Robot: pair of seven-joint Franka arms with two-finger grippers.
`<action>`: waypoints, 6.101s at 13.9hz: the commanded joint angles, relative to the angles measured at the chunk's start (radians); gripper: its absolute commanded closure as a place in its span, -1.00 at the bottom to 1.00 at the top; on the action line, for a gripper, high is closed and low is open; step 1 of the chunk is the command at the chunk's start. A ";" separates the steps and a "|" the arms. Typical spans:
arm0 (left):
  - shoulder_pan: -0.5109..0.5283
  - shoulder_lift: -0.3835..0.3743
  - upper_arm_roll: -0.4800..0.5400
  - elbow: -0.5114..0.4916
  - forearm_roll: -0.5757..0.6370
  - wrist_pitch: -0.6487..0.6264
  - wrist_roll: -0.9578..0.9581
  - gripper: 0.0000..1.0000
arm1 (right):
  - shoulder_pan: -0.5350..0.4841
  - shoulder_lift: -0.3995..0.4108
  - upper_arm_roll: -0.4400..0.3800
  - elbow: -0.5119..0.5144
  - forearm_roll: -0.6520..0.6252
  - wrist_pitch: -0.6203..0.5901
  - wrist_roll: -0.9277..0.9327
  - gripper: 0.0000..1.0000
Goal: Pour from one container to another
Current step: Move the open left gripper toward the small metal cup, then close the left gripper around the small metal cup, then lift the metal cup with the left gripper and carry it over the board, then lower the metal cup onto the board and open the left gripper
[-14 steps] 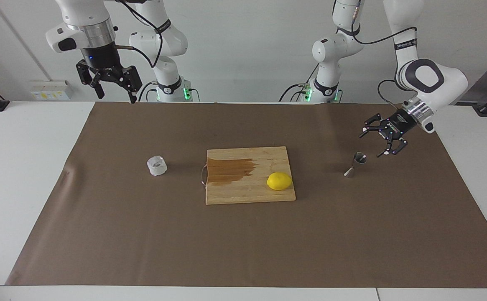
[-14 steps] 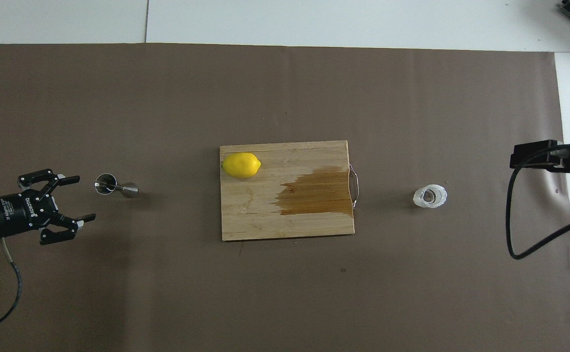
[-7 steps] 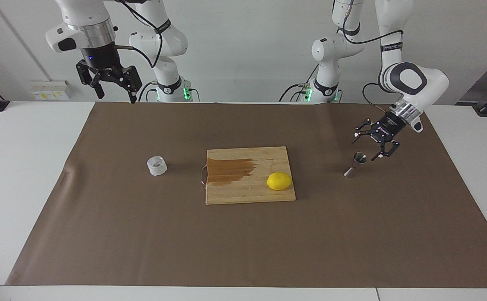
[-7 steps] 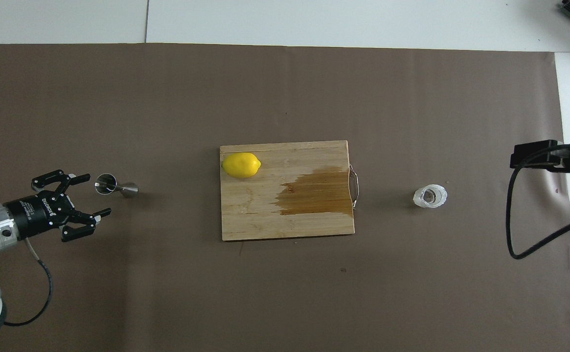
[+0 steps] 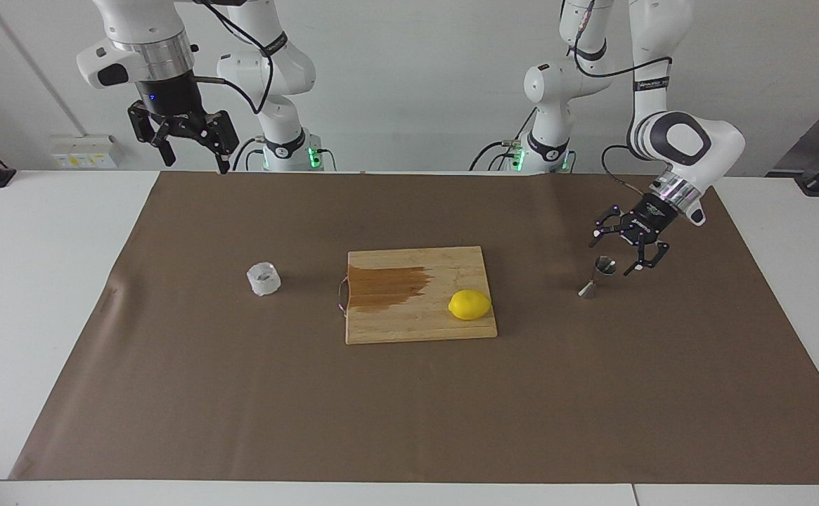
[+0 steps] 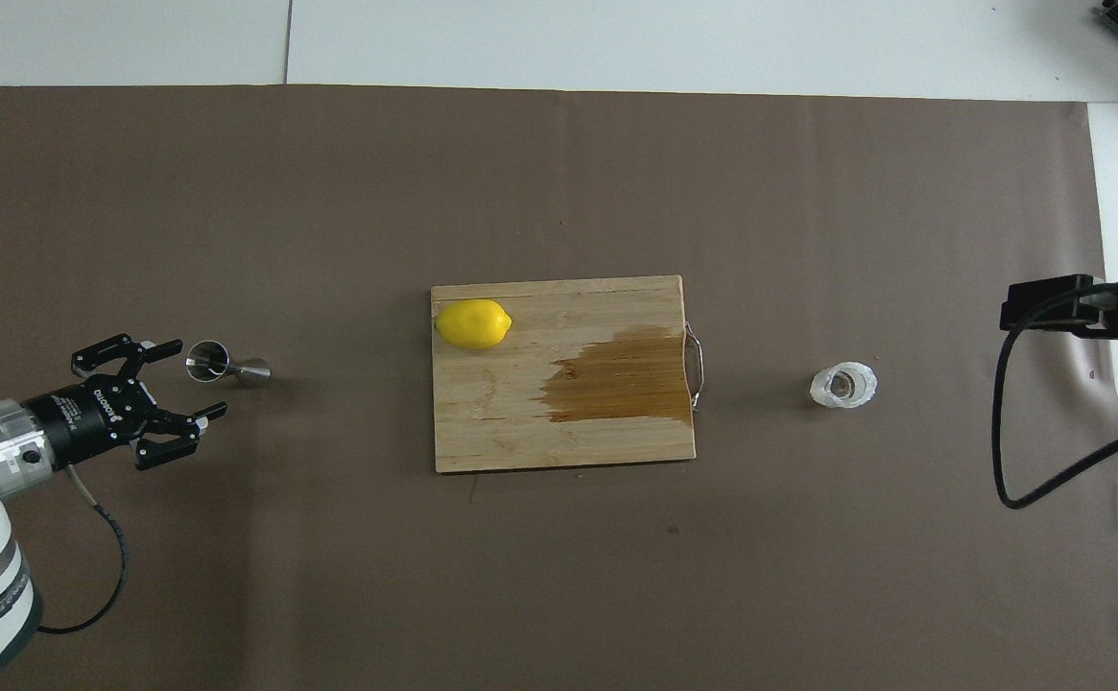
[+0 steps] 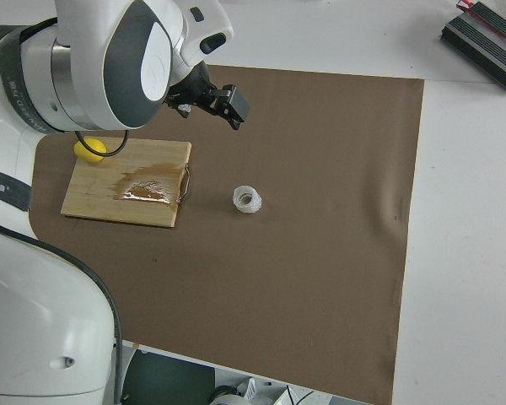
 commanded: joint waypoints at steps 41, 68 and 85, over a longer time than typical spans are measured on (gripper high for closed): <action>-0.045 0.015 0.009 0.009 -0.066 0.060 0.041 1.00 | -0.009 -0.019 0.000 -0.017 0.011 -0.010 -0.014 -1.00; -0.737 0.055 -0.143 0.316 -0.504 0.673 -0.444 1.00 | -0.009 -0.019 0.000 -0.017 0.011 -0.010 -0.014 -1.00; -0.912 0.484 -0.266 0.620 -0.461 0.983 -0.434 1.00 | -0.009 -0.019 0.000 -0.017 0.011 -0.010 -0.014 -1.00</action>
